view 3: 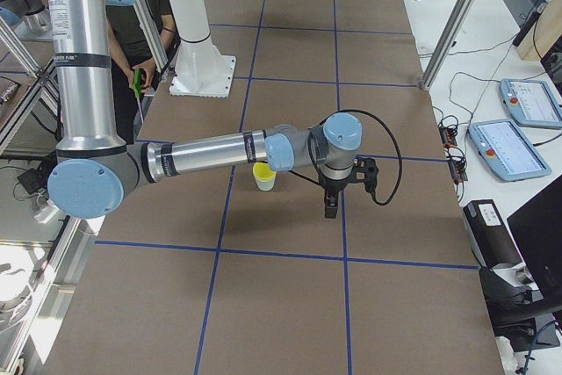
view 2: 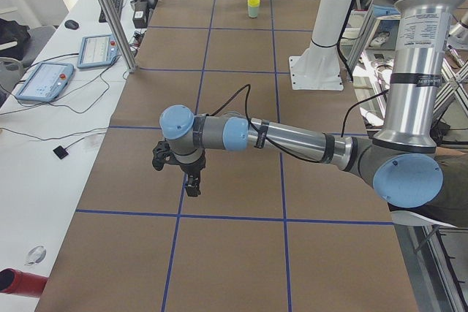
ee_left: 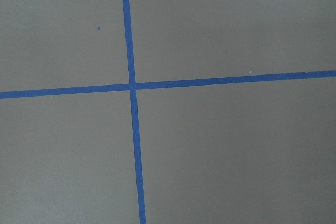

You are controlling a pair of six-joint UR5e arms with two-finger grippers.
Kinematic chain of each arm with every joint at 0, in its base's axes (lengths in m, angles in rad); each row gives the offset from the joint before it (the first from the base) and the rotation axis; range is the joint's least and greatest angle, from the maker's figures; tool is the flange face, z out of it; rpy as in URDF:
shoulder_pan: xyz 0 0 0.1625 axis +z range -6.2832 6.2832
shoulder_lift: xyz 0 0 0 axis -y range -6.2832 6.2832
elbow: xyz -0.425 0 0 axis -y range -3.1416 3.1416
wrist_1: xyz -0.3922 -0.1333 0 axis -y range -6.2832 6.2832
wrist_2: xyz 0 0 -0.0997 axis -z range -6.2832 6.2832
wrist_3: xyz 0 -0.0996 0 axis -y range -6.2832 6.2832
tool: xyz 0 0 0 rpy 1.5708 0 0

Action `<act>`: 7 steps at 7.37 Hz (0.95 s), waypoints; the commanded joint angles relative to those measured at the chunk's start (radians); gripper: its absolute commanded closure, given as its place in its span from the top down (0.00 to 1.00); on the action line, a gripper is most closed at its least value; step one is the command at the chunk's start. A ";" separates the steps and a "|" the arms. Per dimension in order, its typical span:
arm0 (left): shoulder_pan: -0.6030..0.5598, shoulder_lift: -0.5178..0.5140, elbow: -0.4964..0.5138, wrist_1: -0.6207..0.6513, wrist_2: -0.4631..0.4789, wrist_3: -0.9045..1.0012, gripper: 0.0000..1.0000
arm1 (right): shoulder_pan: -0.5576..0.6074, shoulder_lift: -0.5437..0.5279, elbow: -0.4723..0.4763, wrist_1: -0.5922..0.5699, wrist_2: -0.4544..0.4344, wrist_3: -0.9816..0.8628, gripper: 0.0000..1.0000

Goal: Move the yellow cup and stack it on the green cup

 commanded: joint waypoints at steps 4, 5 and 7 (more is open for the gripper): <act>-0.019 0.032 -0.002 -0.010 0.092 0.087 1.00 | 0.001 -0.002 -0.003 0.003 -0.009 0.001 1.00; -0.019 0.027 -0.013 -0.007 0.087 0.087 1.00 | 0.000 -0.002 -0.004 0.004 -0.011 0.003 1.00; -0.017 0.026 -0.015 -0.012 0.087 0.090 1.00 | 0.000 -0.005 -0.003 0.006 -0.004 0.008 1.00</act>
